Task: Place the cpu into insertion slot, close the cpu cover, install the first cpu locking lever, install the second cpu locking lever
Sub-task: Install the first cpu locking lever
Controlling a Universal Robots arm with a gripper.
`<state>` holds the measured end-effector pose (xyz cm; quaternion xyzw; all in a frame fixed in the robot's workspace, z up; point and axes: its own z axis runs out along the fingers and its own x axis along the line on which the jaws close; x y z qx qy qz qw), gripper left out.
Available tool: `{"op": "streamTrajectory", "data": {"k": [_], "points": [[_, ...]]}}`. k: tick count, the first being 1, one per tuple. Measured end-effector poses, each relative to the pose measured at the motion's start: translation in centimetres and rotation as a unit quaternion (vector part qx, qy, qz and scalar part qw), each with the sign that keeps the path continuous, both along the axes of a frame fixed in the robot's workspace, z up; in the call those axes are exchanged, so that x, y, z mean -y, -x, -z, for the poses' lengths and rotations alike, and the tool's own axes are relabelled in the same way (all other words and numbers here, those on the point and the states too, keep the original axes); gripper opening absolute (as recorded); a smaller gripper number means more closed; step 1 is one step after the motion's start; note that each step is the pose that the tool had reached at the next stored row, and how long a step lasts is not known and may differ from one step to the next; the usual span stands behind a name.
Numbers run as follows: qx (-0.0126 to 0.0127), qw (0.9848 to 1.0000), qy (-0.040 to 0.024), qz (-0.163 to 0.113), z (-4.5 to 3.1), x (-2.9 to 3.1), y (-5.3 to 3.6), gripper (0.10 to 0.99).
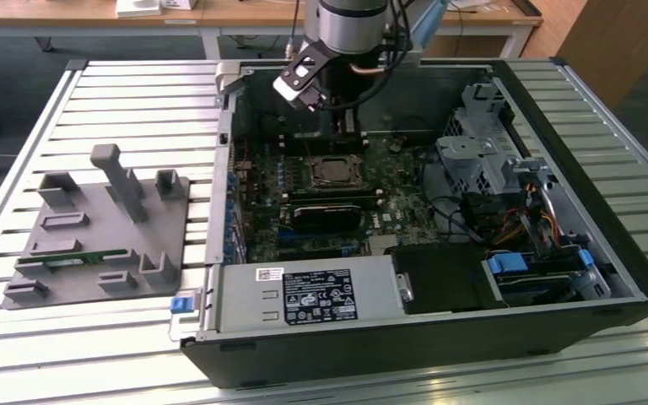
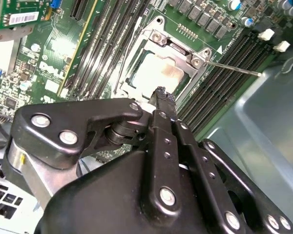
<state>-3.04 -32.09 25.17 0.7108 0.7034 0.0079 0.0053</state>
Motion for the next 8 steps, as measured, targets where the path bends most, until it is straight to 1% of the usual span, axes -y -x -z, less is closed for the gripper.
{"op": "streamTrajectory", "data": {"k": [8], "points": [[0.0000, 1.0000, 0.0000, 0.000, -1.47, 0.00, 0.00, 0.106]]}}
